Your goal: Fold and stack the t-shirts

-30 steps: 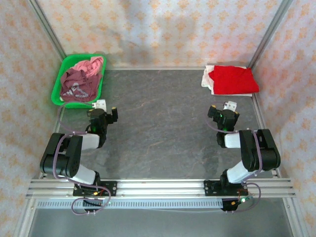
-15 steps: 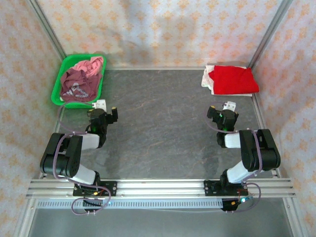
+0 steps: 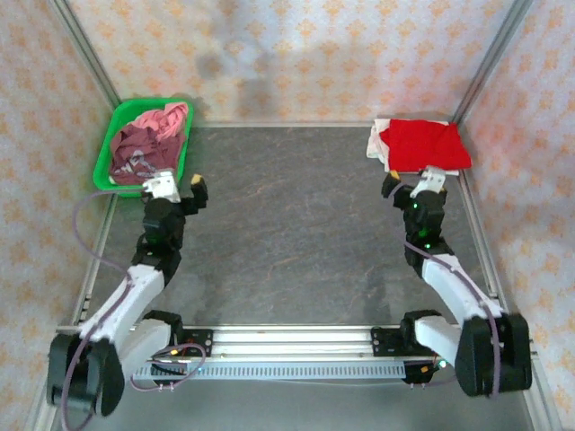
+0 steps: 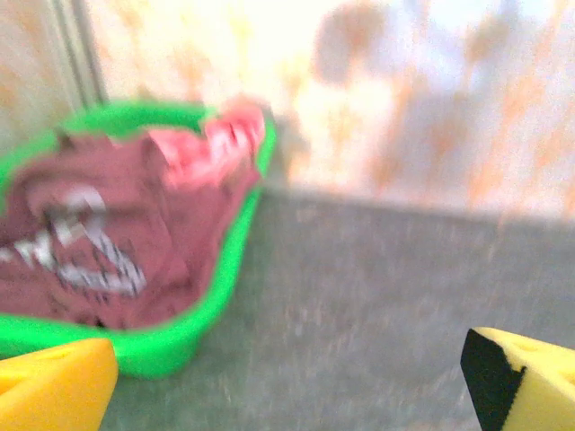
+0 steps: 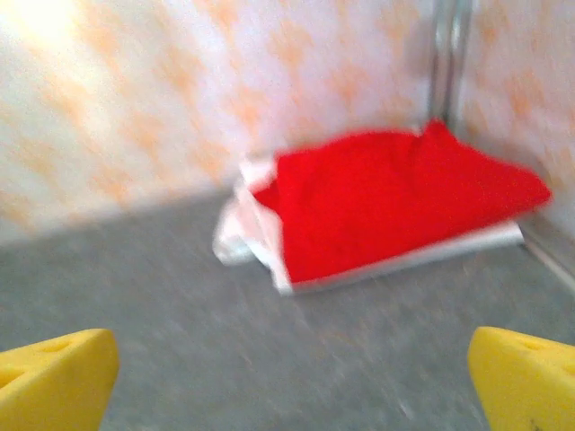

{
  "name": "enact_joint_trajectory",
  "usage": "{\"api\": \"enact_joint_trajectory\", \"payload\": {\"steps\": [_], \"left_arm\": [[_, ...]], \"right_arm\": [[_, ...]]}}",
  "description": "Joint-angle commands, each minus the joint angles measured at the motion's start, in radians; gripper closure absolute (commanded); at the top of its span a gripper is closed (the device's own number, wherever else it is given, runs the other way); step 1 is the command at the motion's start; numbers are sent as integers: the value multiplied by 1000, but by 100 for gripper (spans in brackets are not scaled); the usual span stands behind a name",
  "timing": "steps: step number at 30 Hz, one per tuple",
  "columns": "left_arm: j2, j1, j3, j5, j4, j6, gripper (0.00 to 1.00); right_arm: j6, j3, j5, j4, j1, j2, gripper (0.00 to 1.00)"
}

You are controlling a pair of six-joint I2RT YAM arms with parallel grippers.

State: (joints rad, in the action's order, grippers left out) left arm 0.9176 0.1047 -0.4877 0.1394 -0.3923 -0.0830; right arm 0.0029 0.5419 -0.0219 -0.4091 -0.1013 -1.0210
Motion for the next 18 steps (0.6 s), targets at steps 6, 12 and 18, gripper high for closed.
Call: {"api": "enact_joint_trajectory", "payload": {"steps": [6,12,18], "left_arm": [[334,-164,-656,94,623,-67,1],[835,-296,-1207,76,907,-52,2],[1248,-361,-1682,46,1149,-24,2]], "right_arm": [[105,566,62,525,-154,-275,7],[108,776,66,686,-256,-482,6],[147,678,79,665,-271,-444,6]]}}
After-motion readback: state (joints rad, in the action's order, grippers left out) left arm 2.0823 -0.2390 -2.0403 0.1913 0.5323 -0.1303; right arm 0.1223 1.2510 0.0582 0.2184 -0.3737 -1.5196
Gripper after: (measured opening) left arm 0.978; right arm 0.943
